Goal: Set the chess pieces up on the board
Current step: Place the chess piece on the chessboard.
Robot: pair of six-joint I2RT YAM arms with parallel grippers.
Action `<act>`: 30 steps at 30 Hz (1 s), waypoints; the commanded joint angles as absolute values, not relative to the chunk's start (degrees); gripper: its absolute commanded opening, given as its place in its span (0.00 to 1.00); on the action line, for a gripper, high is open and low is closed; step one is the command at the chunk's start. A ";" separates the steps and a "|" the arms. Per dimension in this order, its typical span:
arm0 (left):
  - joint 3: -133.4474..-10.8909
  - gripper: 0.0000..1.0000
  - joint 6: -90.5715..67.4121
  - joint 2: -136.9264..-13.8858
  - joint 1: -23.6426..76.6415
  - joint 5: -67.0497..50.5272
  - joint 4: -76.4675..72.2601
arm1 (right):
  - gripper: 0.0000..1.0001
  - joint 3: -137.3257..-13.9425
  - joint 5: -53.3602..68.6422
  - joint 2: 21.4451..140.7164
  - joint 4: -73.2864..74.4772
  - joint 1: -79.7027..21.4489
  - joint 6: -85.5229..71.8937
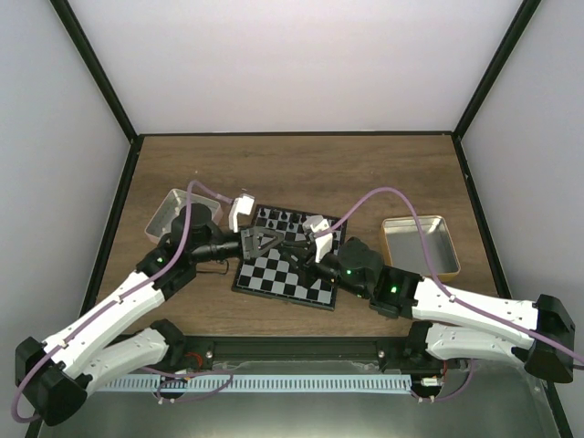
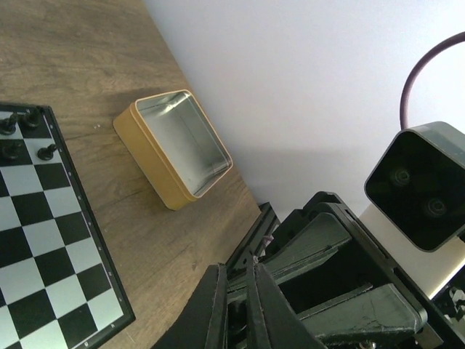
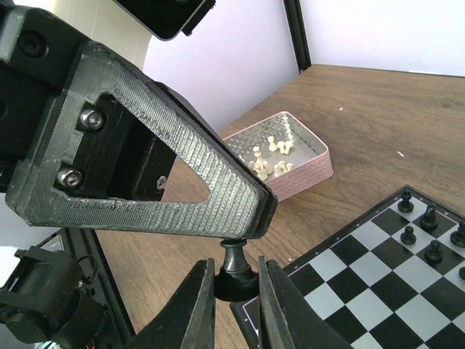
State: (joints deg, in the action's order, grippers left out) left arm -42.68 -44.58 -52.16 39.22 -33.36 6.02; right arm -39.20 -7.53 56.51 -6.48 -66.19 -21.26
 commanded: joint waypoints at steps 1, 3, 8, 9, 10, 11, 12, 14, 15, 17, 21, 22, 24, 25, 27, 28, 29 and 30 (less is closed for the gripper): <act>-43.11 0.04 -42.64 -53.31 39.72 -38.84 5.32 | 0.11 -39.62 -8.61 56.78 -8.56 -66.44 -21.46; -43.20 0.04 -42.31 -53.44 39.68 -38.79 5.13 | 0.11 -39.72 -8.90 56.78 -8.44 -66.43 -21.51; -43.46 0.04 -41.23 -52.90 39.69 -34.89 5.70 | 0.28 -40.09 -9.76 57.17 -7.08 -66.43 -22.34; -43.49 0.04 -40.89 -52.72 39.72 -33.59 6.26 | 0.34 -40.20 -10.10 57.21 -6.61 -66.40 -22.68; -43.62 0.04 -40.41 -52.59 39.66 -31.62 7.14 | 0.42 -40.06 -10.41 57.22 -5.85 -66.44 -23.05; -43.94 0.04 -40.27 -52.44 39.67 -29.20 8.54 | 0.50 -39.93 -10.86 57.14 -5.39 -66.44 -23.45; -44.38 0.04 -38.62 -52.39 39.71 -26.55 10.16 | 0.56 -39.71 -11.41 57.02 -4.88 -66.45 -23.90; -45.17 0.04 -36.56 -52.22 39.69 -18.89 13.46 | 0.67 -38.77 -12.33 56.47 -3.88 -66.42 -25.05; -45.39 0.04 -36.00 -52.14 39.68 -15.51 14.81 | 0.71 -38.07 -12.71 56.01 -3.75 -66.43 -25.54; -45.47 0.04 -34.93 -51.98 39.70 -9.14 16.82 | 0.74 -36.75 -13.57 54.74 -3.59 -66.45 -26.78; -44.23 0.04 -32.36 -52.59 39.72 0.36 17.48 | 0.77 -35.02 -17.78 52.57 -2.08 -66.45 -30.08; -43.68 0.04 -31.94 -53.08 39.67 2.08 17.15 | 0.77 -35.07 -20.02 52.36 -0.89 -66.45 -31.48; -42.44 0.04 -31.05 -54.48 39.69 5.33 16.02 | 0.78 -35.54 -25.20 52.44 2.45 -66.37 -35.07; -41.60 0.04 -30.72 -55.33 39.71 6.65 15.10 | 0.79 -36.05 -27.73 52.70 4.35 -66.32 -37.16; -40.00 0.04 -30.38 -57.55 39.67 8.24 12.05 | 0.80 -37.00 -31.69 53.33 8.85 -66.00 -41.65; -39.30 0.04 -30.20 -58.88 39.73 8.41 10.61 | 0.80 -37.47 -32.78 53.61 10.64 -65.63 -43.50; -38.66 0.04 -30.20 -60.45 39.75 8.43 9.08 | 0.81 -37.74 -33.26 53.95 12.09 -65.27 -45.00; -38.15 0.04 -30.12 -61.99 39.74 8.48 7.69 | 0.81 -38.02 -33.29 54.16 13.06 -64.71 -45.97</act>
